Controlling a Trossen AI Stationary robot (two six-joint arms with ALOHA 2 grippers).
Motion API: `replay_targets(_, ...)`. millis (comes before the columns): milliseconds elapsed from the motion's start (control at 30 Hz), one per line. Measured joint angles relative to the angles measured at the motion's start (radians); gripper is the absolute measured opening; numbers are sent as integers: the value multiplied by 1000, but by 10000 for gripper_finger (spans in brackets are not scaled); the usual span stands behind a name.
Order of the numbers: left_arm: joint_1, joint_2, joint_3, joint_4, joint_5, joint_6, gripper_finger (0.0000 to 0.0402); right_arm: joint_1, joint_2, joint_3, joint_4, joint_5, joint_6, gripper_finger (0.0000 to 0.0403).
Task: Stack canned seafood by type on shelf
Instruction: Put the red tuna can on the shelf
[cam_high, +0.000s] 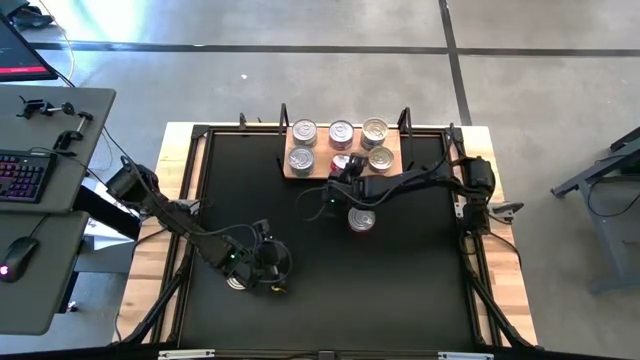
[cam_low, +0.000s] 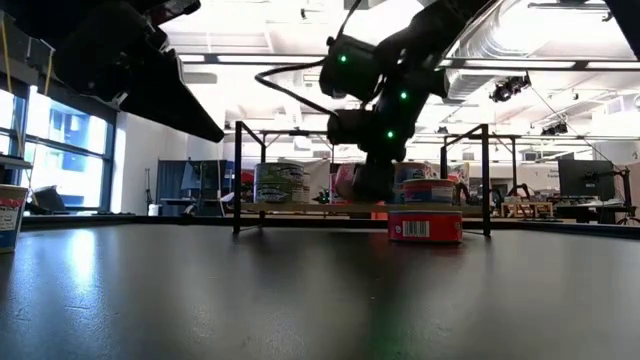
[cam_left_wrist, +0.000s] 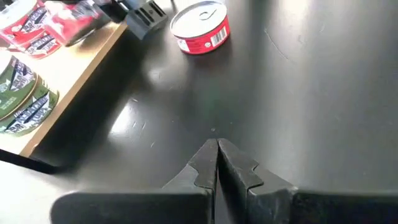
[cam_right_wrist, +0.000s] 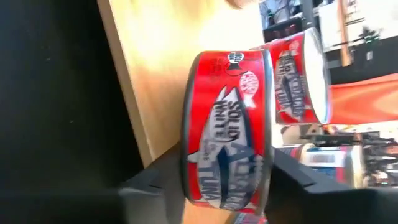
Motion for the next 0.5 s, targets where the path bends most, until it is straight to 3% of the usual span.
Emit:
replay_targets(200, 0, 0, 0, 0, 0, 0, 4, -3, 4, 7, 7, -98, -5, 234)
replay_targets(500, 0, 0, 0, 1, 0, -1, 4, -9, -5, 93, -60, -102, 0, 246)
